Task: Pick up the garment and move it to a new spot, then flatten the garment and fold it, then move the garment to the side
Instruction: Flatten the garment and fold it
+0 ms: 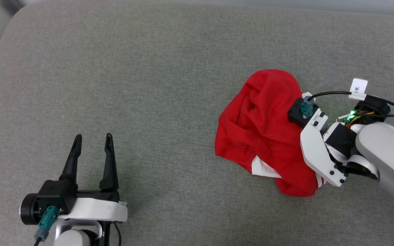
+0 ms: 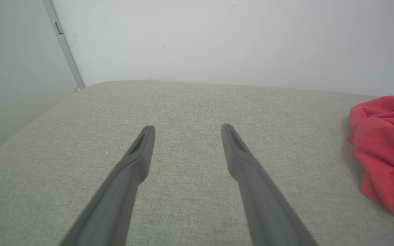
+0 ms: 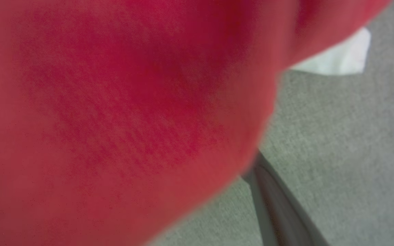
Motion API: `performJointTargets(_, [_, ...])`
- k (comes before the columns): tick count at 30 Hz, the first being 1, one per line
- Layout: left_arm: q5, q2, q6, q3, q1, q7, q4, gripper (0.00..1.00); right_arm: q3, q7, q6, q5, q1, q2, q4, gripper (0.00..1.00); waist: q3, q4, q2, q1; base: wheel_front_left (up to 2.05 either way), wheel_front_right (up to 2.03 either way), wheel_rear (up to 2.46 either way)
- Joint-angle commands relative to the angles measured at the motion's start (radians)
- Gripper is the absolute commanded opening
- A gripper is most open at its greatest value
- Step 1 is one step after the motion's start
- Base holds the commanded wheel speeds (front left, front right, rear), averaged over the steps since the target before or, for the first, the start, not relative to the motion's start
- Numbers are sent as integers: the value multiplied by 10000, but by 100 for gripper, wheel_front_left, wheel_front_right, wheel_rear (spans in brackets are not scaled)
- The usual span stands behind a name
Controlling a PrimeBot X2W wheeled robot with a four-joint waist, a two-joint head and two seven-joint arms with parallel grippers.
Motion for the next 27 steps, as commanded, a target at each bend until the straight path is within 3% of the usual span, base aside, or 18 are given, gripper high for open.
performJointTargets(1, [-30,-13,52,-10,-146,-27,-39,100,467,-121,-7,98,485,236,310,100,75,40,0,-1,0,0,0])
performJointTargets(2, [-37,-10,69,32,-121,-27,-27,100,546,-281,-7,105,470,328,323,28,55,-6,0,-1,0,0,0])
performJointTargets(3, [-42,-12,85,43,-105,-27,-2,100,583,-458,-7,116,394,383,295,0,26,-63,0,-1,0,0,0])
performJointTargets(7, [-8,-8,68,23,2,-27,132,100,430,-1587,-8,-36,-211,105,126,0,-333,-309,0,-1,0,0,0])
performJointTargets(11, [4,-8,129,-27,190,-27,214,100,-495,-3051,-8,235,-284,-538,-103,0,-836,-551,0,-1,0,0,0])
performJointTargets(15, [37,-8,182,-43,491,-27,223,100,-1735,-3999,-7,602,739,-1475,-207,0,-1274,-807,0,-1,0,0,0])
performJointTargets(20, [33,-10,232,-26,743,-27,174,100,-3213,-4345,-7,878,2701,-2377,138,0,-1462,-1067,0,-1,0,0,0])
performJointTargets(24, [58,-9,180,-37,767,-27,185,100,-4032,-4463,-7,878,4389,-2328,873,0,-1435,-1170,0,-1,0,0,0])
performJointTargets(27, [78,-10,133,-65,690,-27,224,100,-4364,-4327,-7,922,5407,-1902,1271,0,-1419,-1198,0,-1,0,0,0])
